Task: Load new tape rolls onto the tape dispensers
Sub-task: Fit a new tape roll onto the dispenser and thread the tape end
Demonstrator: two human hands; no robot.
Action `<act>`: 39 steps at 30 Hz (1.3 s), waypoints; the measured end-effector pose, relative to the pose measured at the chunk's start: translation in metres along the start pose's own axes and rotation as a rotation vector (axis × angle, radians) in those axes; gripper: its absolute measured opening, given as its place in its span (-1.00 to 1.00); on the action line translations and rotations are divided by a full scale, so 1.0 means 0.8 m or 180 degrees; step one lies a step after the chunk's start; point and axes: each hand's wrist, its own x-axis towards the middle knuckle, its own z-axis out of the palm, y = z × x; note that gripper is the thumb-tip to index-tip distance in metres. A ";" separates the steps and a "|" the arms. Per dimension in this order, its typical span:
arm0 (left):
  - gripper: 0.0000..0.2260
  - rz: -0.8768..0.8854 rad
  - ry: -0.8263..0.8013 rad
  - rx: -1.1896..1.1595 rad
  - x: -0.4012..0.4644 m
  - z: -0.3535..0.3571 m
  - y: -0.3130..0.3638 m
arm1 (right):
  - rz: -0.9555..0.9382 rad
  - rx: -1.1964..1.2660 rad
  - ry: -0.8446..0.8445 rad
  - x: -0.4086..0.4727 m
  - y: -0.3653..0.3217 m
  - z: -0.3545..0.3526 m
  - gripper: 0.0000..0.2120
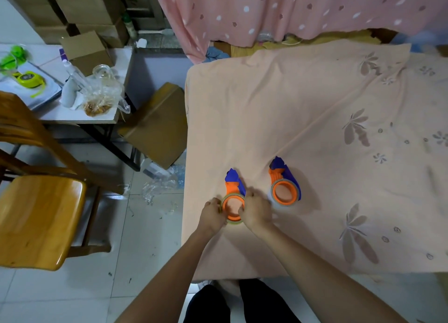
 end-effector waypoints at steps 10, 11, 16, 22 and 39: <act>-0.88 -0.0131 -0.0161 -0.0673 -0.002 -0.003 -0.002 | 0.0110 0.0075 0.0078 0.000 -0.001 -0.001 -0.58; -0.88 -0.0174 -0.0168 -0.0688 -0.003 -0.003 -0.002 | 0.0132 0.0159 0.0076 0.000 -0.001 -0.002 -0.62; -0.86 -0.0182 -0.0024 -0.1021 -0.009 -0.011 0.008 | 0.0296 0.0831 0.0064 -0.003 0.008 -0.016 -0.75; -0.77 -0.0116 -0.0297 -0.2393 -0.041 -0.046 0.038 | 0.0367 0.2889 -0.0408 -0.009 0.012 -0.039 -0.85; -0.73 0.0632 -0.1470 -0.3273 -0.089 -0.083 0.101 | 0.0111 0.5086 -0.1357 -0.059 -0.007 -0.137 -0.86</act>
